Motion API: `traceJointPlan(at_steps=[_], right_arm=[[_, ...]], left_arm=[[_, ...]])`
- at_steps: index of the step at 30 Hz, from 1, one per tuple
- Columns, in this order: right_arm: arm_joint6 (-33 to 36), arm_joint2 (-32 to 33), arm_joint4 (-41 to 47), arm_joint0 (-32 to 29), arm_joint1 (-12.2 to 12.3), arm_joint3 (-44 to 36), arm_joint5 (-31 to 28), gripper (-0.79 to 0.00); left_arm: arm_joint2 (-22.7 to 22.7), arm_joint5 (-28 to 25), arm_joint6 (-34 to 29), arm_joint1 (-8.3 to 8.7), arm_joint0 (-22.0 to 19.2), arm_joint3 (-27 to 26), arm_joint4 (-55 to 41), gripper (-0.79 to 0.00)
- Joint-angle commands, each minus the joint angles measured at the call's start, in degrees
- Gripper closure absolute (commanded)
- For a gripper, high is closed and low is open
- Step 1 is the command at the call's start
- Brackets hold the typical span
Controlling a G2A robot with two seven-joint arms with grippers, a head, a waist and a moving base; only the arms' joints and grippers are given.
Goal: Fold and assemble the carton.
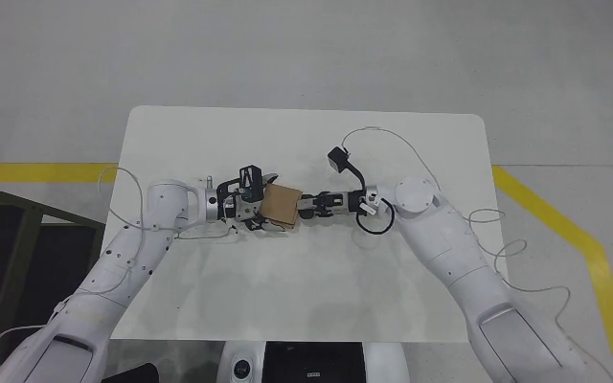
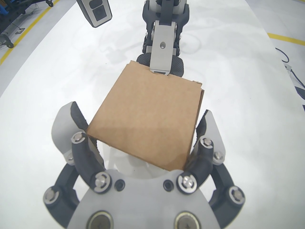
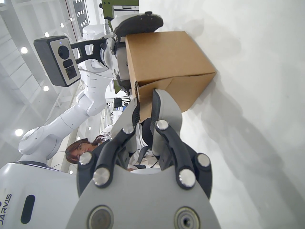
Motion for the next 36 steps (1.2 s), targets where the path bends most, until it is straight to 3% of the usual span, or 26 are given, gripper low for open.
traceJointPlan(at_steps=[1,3,5,8,20,26,33,34,35,36], right_arm=[[0.1,-0.3,0.1,0.3,-0.2,0.2,-0.1,-0.052],[0.2,-0.5,0.1,0.6,-0.3,0.6,-0.2,-0.083],[0.3,-0.6,0.2,0.8,-0.4,1.0,-0.5,-0.188],[0.4,-0.1,0.6,0.6,-0.3,1.5,-1.3,-0.256],[0.7,3.1,0.7,-2.7,1.3,-2.9,-1.8,-0.256],[-0.3,6.4,-0.3,-5.1,2.8,-6.6,-1.8,-0.326],[-0.3,12.3,-0.9,-10.2,5.1,-14.3,-4.4,-0.388],[-0.4,13.1,-1.0,-10.9,5.4,-15.3,-4.9,-0.505],[-0.6,13.8,-1.0,-11.7,5.7,-16.3,-5.5,-0.785],[-1.1,14.6,-1.0,-12.5,5.9,-17.1,-6.1,-0.785]], left_arm=[[0.0,0.0,0.0,-0.02,0.0,0.0,0.0,-0.785],[0.0,0.0,0.0,-0.02,0.0,0.0,0.0,-0.785],[0.0,0.0,0.0,-0.03,0.0,0.0,0.0,-0.785],[0.0,0.0,-0.1,-0.01,-0.1,0.2,0.1,-0.785],[0.1,0.0,-0.1,0.03,0.0,0.5,0.0,-0.785],[-1.0,0.3,-0.1,0.2,-0.4,0.9,-0.6,-0.785],[-4.0,0.0,0.3,2.33,1.9,-1.5,-1.5,-0.785],[-4.5,0.0,0.4,2.82,2.3,-2.0,-2.5,-0.785],[-5.0,0.0,0.8,3.32,2.8,-2.2,-4.7,-0.785],[-5.7,0.0,0.9,3.9,3.2,-2.6,-7.2,-0.785]])
